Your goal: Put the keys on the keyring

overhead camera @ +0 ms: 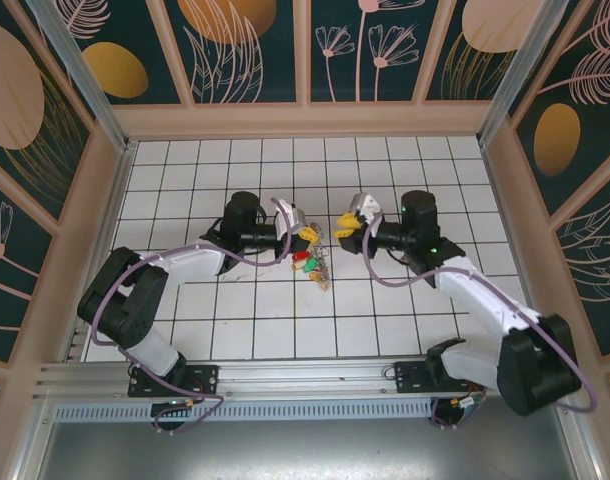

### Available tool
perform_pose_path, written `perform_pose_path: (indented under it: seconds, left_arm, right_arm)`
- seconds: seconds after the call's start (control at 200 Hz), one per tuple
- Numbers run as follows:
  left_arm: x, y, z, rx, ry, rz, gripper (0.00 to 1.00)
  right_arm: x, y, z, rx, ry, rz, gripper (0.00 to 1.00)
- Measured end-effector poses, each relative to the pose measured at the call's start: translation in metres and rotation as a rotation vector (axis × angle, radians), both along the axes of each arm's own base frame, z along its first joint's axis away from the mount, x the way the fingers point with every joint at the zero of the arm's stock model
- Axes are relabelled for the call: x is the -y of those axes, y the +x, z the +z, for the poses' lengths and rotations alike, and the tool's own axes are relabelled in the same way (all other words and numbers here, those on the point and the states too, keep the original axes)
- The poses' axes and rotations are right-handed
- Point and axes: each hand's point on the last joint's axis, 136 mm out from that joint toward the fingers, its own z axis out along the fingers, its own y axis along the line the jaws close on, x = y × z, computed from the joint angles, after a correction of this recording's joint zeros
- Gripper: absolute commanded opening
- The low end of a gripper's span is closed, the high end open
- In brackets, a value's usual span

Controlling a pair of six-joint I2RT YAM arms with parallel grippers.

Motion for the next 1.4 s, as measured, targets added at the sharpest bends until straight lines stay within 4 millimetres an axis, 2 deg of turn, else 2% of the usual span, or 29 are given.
perform_pose_path:
  seconds: [0.075,0.145,0.18,0.23,0.295,0.395,0.47,0.781,1.396]
  left_arm:
    - [0.0,0.001,0.003,-0.005,-0.023,0.011,0.0]
    - [0.0,0.001,0.007,-0.005,-0.041,0.017,0.0]
    - [0.0,0.002,0.008,-0.003,-0.047,0.02,0.0]
    - [0.001,0.002,0.01,0.0,-0.052,0.022,0.0]
    - [0.001,0.003,0.01,0.0,-0.054,0.026,0.0]
    - [0.001,0.003,0.01,-0.001,-0.054,0.025,0.0]
    - [0.001,0.003,0.01,-0.001,-0.054,0.026,0.0]
    - [0.0,0.002,0.01,0.0,-0.054,0.026,0.0]
    - [-0.002,0.003,0.012,0.019,-0.049,0.045,0.0]
  right_arm:
    - [0.019,0.017,0.009,-0.069,0.041,-0.179,0.36]
    - [0.045,0.035,0.0,-0.186,0.07,-0.366,0.34]
    - [0.06,0.044,-0.012,-0.261,0.076,-0.468,0.33]
    - [0.085,0.055,-0.033,-0.379,0.08,-0.616,0.28]
    - [0.117,0.063,-0.063,-0.521,0.08,-0.785,0.27]
    - [0.164,0.058,-0.109,-0.72,0.077,-1.012,0.28]
    - [0.182,0.048,-0.131,-0.811,0.063,-1.115,0.29]
    - [0.194,0.029,-0.185,-0.985,-0.055,-1.215,0.3]
    - [0.196,0.026,-0.198,-1.021,-0.085,-1.233,0.32]
